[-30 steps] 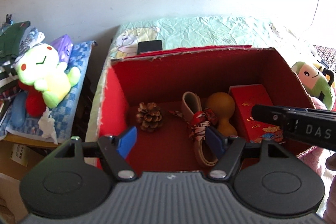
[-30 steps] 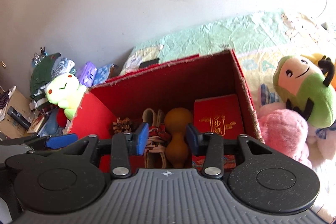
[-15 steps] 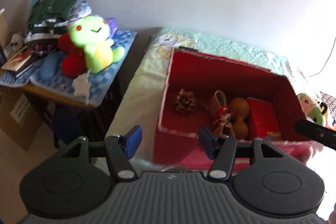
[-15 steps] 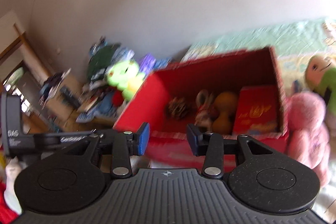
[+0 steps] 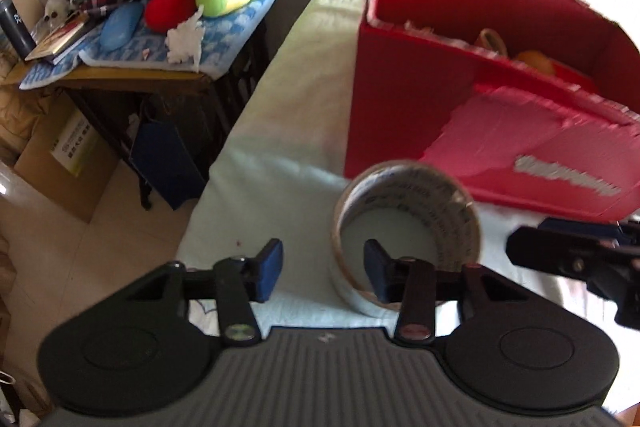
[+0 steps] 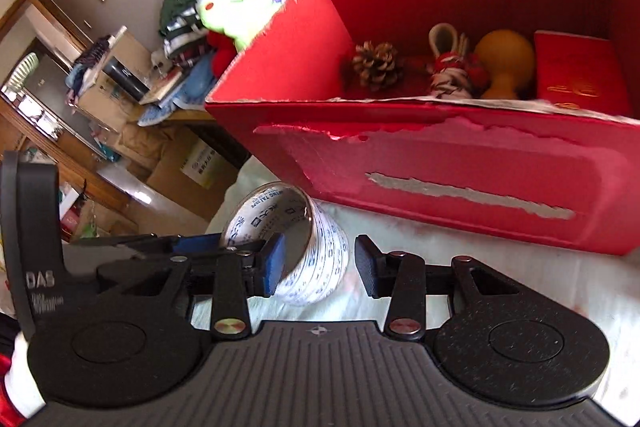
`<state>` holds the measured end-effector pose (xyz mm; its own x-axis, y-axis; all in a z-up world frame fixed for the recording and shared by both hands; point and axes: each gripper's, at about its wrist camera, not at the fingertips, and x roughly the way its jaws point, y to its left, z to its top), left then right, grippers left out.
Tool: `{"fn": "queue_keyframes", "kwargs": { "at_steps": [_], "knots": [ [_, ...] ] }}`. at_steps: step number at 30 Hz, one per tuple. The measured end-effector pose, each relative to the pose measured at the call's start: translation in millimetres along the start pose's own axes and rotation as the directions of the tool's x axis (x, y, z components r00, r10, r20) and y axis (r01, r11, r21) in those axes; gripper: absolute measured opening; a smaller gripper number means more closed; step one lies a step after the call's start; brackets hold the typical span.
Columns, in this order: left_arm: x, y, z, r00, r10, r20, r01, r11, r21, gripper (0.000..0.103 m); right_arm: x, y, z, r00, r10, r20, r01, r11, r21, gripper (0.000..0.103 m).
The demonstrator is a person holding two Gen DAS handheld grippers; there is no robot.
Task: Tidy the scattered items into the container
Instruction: 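Grasp the white tape roll by its rim with the right gripper and lift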
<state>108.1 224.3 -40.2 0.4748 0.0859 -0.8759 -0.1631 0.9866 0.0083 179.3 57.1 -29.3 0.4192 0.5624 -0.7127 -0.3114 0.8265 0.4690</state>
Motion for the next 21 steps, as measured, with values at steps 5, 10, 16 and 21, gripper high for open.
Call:
{"fn": "queue_keyframes", "kwargs": {
  "at_steps": [5, 10, 16, 21],
  "knots": [
    [19, 2, 8, 0.999, -0.025, -0.034, 0.026, 1.000, 0.010, 0.022, 18, 0, -1, 0.999, -0.028, -0.046, 0.028, 0.999, 0.020, 0.029],
    [30, -6, 11, 0.997, -0.031, -0.068, 0.035, 0.998, 0.054, 0.010, 23, -11, -3, 0.997, 0.018, -0.076, -0.011, 0.995, 0.095, 0.019],
    [16, -31, 3, 0.999, 0.010, -0.048, -0.004, 0.990, 0.138, 0.007, 2, -15, -6, 0.996, 0.014, -0.093, -0.010, 0.999, 0.050, 0.017],
    [-11, -66, -8, 1.000, 0.014, -0.018, -0.009, 0.978, 0.210, 0.008, -36, -32, -17, 0.997, -0.004, -0.075, 0.005, 1.000, 0.017, 0.016]
  ]
}}
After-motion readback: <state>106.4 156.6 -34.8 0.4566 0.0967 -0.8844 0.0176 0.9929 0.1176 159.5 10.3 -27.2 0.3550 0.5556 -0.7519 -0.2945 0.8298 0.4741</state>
